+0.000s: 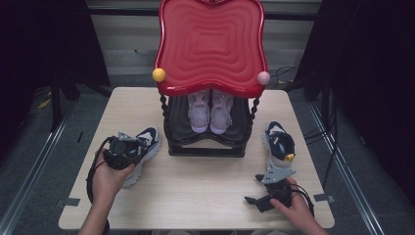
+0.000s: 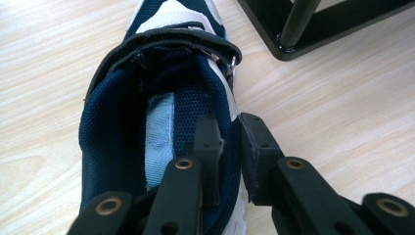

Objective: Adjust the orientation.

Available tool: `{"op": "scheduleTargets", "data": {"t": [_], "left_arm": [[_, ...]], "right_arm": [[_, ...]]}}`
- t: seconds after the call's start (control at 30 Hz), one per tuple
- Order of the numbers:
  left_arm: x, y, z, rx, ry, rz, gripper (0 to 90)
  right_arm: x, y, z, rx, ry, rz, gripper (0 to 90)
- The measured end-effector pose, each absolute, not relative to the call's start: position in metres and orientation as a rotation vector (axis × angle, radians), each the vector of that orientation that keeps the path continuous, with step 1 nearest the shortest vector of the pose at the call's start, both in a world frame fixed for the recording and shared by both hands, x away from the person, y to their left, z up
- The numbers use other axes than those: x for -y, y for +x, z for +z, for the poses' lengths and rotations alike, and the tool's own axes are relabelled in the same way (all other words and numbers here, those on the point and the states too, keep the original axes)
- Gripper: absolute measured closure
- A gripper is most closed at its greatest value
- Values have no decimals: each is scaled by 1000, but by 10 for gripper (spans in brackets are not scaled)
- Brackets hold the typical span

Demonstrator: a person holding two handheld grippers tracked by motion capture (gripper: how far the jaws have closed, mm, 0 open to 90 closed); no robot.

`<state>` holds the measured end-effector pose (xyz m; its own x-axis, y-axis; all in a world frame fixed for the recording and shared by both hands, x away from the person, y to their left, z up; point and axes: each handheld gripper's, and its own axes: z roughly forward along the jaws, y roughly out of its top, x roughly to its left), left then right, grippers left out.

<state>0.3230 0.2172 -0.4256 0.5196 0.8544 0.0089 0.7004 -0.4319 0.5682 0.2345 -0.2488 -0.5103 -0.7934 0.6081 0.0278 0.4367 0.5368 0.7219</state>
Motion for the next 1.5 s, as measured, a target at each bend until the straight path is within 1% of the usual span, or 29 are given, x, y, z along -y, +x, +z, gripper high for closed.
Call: {"op": "scheduleTargets", "data": {"t": [0.07, 0.1, 0.23, 0.3, 0.33, 0.43, 0.6, 0.63, 0.7, 0.83, 0.93, 1.03, 1.1, 1.2, 1.5], "left_arm": [[-220, 322, -424, -1258, 2240, 381, 747], [-221, 322, -424, -1254, 2224, 359, 704], [-225, 317, -416, -1196, 2270, 382, 538], [-227, 314, -412, -1169, 2289, 391, 483], [-228, 312, -410, -1161, 2299, 393, 458], [-235, 309, -407, -1151, 2314, 417, 426], [-236, 306, -407, -1127, 2352, 404, 437], [-235, 306, -407, -1129, 2367, 385, 445], [-233, 305, -406, -1130, 2357, 347, 497], [-227, 304, -405, -1126, 2365, 315, 537], [-224, 305, -407, -1131, 2364, 282, 586], [-223, 308, -409, -1160, 2351, 304, 657], [-223, 311, -409, -1187, 2323, 277, 674], [-221, 313, -409, -1186, 2327, 287, 706], [-217, 320, -413, -1192, 2255, 343, 738]], "right_arm": [[249, 234, -510, -2549, 882, 1102, 108], [249, 234, -510, -2548, 883, 1102, 108], [249, 234, -510, -2548, 883, 1102, 108], [249, 234, -510, -2548, 883, 1102, 108], [249, 234, -510, -2548, 882, 1102, 108], [249, 234, -510, -2548, 883, 1102, 108], [249, 234, -510, -2548, 883, 1102, 108], [249, 234, -510, -2548, 883, 1102, 108], [249, 234, -510, -2548, 883, 1102, 108], [249, 234, -510, -2548, 883, 1102, 108], [249, 234, -510, -2548, 883, 1102, 108], [249, 234, -510, -2548, 883, 1102, 108], [249, 234, -510, -2548, 883, 1102, 108], [249, 234, -510, -2549, 883, 1102, 108], [249, 234, -510, -2549, 883, 1102, 108]]}}
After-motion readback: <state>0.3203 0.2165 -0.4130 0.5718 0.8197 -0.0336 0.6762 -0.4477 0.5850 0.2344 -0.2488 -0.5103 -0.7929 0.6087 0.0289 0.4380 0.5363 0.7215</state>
